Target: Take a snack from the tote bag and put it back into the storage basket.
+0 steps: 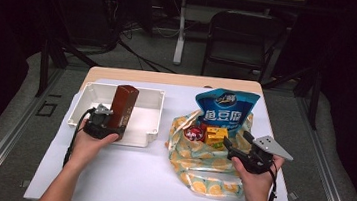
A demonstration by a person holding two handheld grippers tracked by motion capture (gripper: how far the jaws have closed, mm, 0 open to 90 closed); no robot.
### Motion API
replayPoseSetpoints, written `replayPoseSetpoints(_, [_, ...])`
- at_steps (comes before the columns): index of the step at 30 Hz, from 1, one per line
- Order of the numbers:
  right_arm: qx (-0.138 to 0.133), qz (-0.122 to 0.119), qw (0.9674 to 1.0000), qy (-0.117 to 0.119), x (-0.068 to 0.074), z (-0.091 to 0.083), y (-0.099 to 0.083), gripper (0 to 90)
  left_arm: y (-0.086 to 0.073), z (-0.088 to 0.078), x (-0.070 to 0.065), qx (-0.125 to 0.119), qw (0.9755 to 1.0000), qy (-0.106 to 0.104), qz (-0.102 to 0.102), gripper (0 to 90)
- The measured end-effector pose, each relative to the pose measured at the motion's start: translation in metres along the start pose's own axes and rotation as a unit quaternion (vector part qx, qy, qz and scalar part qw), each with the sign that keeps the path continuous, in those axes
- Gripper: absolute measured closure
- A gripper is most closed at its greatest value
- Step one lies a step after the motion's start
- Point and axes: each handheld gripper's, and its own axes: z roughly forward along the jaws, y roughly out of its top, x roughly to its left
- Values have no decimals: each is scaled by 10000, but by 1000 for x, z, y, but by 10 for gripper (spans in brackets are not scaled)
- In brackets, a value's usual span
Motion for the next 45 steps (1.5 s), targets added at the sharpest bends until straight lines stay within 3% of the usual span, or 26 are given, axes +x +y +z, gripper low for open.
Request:
replayPoseSetpoints(7, [-18,24,10000,-4,0,0,0,242,-1,1,0,-61,10000,-24,-18,432])
replayPoseSetpoints(9, [-20,22,10000,-9,0,0,0,242,-1,-1,0,-233,9997,-108,-48,352])
replayPoseSetpoints(11, [-3,13,10000,-17,0,-1,0,241,1,-7,-1,-389,9992,-45,-109,253])
replayPoseSetpoints(15, [-23,45,10000,-25,-2,-1,0,241,0,-25,-7,-936,9951,169,-265,270])
replayPoseSetpoints(17, [-39,36,10000,-48,-3,-1,0,241,-2,-33,-12,-1173,9926,160,-256,357])
replayPoseSetpoints(19, [-44,42,10000,-45,-4,-1,0,241,-3,-36,-18,-1262,9918,71,-164,528])
replayPoseSetpoints(20, [-36,37,10000,-50,-4,-2,0,242,-4,-35,-21,-1222,9924,-98,-90,652])
replayPoseSetpoints(22, [-39,47,10000,-46,-4,-1,0,242,-3,-28,-27,-975,9933,-619,64,804])
replayPoseSetpoints(23, [-38,48,10000,-45,-4,-1,0,242,-4,-23,-31,-817,9940,-717,140,869])
replayPoseSetpoints(24, [-25,50,10000,-44,-4,-1,0,242,-4,-18,-33,-626,9955,-682,184,900])
replayPoseSetpoints(26, [-4,64,10000,-41,-3,-1,0,242,-6,-9,-32,-414,9973,-601,71,900])
replayPoseSetpoints(29, [-3,59,10000,-54,-4,0,-1,242,-7,-4,-25,-311,9985,-405,-206,900])
replayPoseSetpoints(33, [6,90,9999,-54,-5,0,-2,243,-5,-1,-13,-375,9981,-110,-475,900])
replayPoseSetpoints(37, [6,140,9999,-47,-6,1,-2,244,1,4,-1,-442,9967,194,-647,900])
replayPoseSetpoints(41, [32,141,9998,-97,-6,1,-2,246,8,7,10,-667,9924,342,-977,900])
replayPoseSetpoints(45, [62,157,9998,-100,-6,3,-4,247,13,13,18,-733,9892,472,-1180,900])
